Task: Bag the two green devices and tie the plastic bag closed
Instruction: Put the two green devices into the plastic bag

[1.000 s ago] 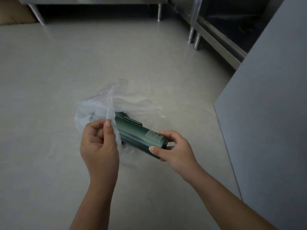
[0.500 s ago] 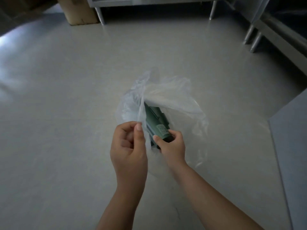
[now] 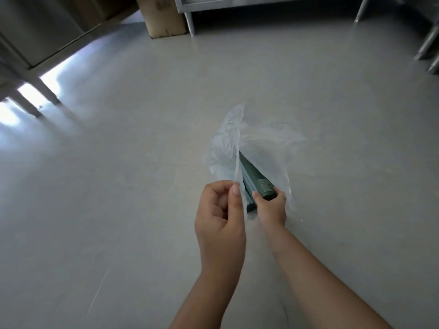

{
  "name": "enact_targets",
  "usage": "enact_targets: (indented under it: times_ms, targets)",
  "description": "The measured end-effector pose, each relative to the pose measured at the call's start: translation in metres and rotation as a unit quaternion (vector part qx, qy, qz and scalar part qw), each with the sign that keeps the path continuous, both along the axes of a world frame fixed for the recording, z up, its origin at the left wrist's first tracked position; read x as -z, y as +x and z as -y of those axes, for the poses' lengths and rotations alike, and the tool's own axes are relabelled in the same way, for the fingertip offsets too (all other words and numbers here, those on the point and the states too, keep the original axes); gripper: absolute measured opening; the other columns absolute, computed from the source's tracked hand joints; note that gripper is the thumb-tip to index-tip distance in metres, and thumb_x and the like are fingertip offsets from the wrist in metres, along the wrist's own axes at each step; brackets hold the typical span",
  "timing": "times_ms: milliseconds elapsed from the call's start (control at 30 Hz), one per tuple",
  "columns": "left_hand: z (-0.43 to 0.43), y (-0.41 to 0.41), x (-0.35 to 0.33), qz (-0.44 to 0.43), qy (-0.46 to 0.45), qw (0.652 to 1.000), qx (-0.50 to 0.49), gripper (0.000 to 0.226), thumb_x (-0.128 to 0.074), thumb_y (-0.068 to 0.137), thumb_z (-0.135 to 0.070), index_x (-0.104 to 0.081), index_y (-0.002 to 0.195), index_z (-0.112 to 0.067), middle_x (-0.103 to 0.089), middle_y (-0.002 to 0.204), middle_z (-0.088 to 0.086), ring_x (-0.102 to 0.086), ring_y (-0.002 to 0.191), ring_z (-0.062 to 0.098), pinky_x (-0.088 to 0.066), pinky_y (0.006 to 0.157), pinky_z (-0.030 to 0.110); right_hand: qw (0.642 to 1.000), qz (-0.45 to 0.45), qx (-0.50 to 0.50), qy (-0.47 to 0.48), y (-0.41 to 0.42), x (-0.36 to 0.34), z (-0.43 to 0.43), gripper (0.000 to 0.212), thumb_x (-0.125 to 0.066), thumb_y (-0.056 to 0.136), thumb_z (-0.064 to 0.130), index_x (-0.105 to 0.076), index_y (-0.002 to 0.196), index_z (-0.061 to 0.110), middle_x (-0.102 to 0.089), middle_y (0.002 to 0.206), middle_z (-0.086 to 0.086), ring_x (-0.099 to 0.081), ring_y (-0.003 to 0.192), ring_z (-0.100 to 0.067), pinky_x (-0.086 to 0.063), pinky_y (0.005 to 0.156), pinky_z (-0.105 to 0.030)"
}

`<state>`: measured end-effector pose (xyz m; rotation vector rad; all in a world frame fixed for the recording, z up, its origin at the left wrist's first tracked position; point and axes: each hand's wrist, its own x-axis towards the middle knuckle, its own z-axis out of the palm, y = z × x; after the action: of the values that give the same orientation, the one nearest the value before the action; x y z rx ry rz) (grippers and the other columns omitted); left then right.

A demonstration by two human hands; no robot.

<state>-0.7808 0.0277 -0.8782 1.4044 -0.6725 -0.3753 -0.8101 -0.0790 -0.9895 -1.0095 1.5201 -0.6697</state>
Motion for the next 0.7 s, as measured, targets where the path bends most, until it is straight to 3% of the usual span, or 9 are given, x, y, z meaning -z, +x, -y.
enact_targets:
  times_ms: [67, 200, 300, 367, 533, 700]
  targets:
    - [0.001, -0.001, -0.001, -0.009, -0.002, 1.000, 0.005, 0.016, -0.054, 0.089, -0.013, -0.056, 0.077, -0.022, -0.056, 0.053, -0.013, -0.047, 0.046, -0.001, -0.038, 0.047, 0.012, 0.999, -0.033, -0.029, -0.006, 0.005, 0.007, -0.001, 0.044, -0.056, 0.086, 0.019, -0.045, 0.125, 0.003, -0.055, 0.125, -0.018, -0.054, 0.111, -0.035, -0.044, 0.094, -0.037]
    - [0.000, -0.001, 0.002, -0.014, -0.006, 1.000, 0.000, 0.017, -0.053, 0.089, -0.011, -0.057, 0.077, -0.022, -0.057, 0.054, -0.014, -0.049, 0.047, -0.002, -0.038, 0.046, 0.011, 0.995, -0.078, -0.066, -0.018, 0.006, 0.029, -0.001, 0.032, -0.059, 0.076, 0.022, -0.056, 0.107, 0.015, -0.064, 0.105, -0.011, -0.061, 0.095, -0.029, -0.050, 0.083, -0.037]
    - [-0.001, -0.002, 0.003, -0.013, -0.014, 1.000, -0.005, 0.018, -0.054, 0.089, -0.017, -0.057, 0.075, -0.027, -0.056, 0.054, -0.014, -0.048, 0.047, -0.001, -0.038, 0.047, 0.012, 0.989, -0.084, -0.118, -0.001, -0.004, 0.005, -0.010, 0.027, -0.054, 0.082, 0.015, -0.056, 0.106, 0.005, -0.062, 0.100, -0.013, -0.057, 0.084, -0.027, -0.044, 0.067, -0.027]
    - [0.000, -0.003, 0.004, -0.021, -0.017, 1.000, -0.009, 0.013, -0.054, 0.088, -0.017, -0.057, 0.076, -0.024, -0.056, 0.054, -0.013, -0.048, 0.047, -0.001, -0.039, 0.048, 0.012, 0.986, -0.065, -0.156, 0.003, -0.009, -0.009, -0.017, 0.029, -0.050, 0.085, 0.013, -0.055, 0.112, 0.005, -0.062, 0.100, -0.012, -0.057, 0.085, -0.028, -0.041, 0.061, -0.029]
    - [0.001, -0.001, 0.007, -0.004, -0.015, 1.000, -0.009, 0.008, -0.056, 0.087, -0.025, -0.058, 0.079, -0.026, -0.053, 0.058, -0.009, -0.048, 0.050, 0.002, -0.040, 0.049, 0.016, 0.975, 0.023, -0.220, -0.018, -0.018, -0.042, -0.038, 0.038, -0.054, 0.085, 0.015, -0.053, 0.123, 0.016, -0.056, 0.127, -0.005, -0.052, 0.100, -0.012, -0.040, 0.087, -0.024]
    - [0.000, 0.001, 0.010, -0.012, -0.017, 1.000, -0.017, 0.006, -0.054, 0.083, -0.027, -0.058, 0.079, -0.029, -0.054, 0.056, -0.010, -0.048, 0.049, 0.002, -0.040, 0.049, 0.017, 0.961, 0.096, -0.255, -0.056, -0.040, -0.079, -0.050, 0.032, -0.054, 0.087, 0.011, -0.057, 0.118, 0.018, -0.060, 0.120, 0.002, -0.054, 0.110, -0.005, -0.041, 0.090, -0.019]
